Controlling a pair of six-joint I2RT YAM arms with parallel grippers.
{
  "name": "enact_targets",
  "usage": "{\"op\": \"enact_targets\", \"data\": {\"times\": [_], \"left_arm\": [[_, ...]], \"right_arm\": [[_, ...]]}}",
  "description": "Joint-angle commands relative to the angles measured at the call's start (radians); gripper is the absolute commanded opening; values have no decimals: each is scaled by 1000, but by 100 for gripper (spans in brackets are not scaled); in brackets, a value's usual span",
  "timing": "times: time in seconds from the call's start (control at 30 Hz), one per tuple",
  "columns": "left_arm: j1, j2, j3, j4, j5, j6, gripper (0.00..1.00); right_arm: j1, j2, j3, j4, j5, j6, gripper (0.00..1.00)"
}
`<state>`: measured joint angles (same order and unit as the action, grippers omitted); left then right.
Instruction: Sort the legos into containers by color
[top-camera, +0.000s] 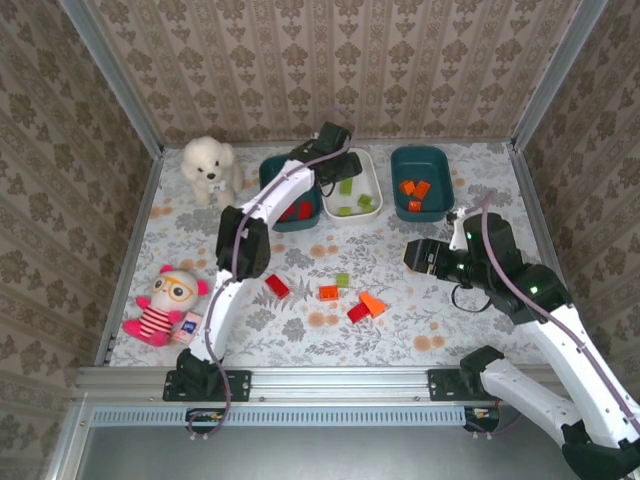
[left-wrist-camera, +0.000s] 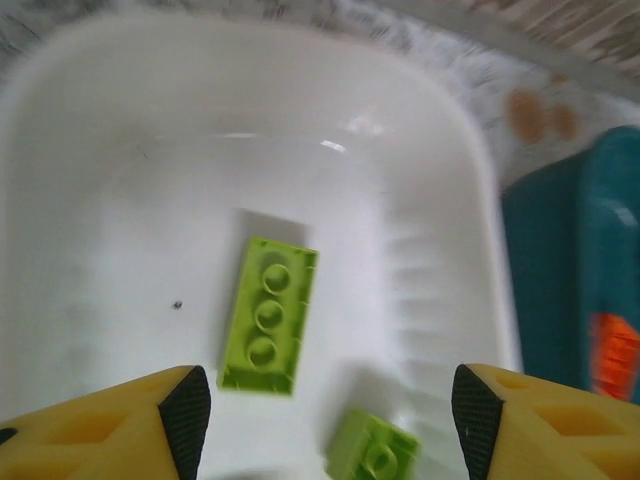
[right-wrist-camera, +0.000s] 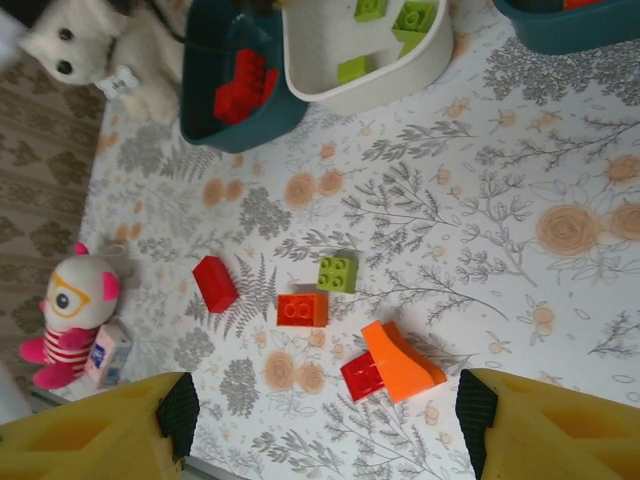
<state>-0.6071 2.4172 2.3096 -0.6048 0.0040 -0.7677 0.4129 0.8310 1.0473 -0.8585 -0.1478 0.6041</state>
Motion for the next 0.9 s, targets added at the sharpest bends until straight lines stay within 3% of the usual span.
{"op": "enact_targets", "data": {"times": [0.0,0.23,0.47,0.63,0.87], "left_arm": [[10,-249,-141,86,24,-21,69],[30,-722,-764,219,100,-36,71],[17,-1216,-1338,178,90,-132,70],[-12,-1490,-1559,80,46,-208,70],[-31,-1697,-1641,-50,-4,-232,69]], "right_arm": [[31,89,60,-145,59,-125,69],[204,305,87,-191,117,-213,69],[322,569,131,-123,132,-289,68],[342,774,187,-102,129,-351,61],[359,930,200,-89,130,-370,55]]}}
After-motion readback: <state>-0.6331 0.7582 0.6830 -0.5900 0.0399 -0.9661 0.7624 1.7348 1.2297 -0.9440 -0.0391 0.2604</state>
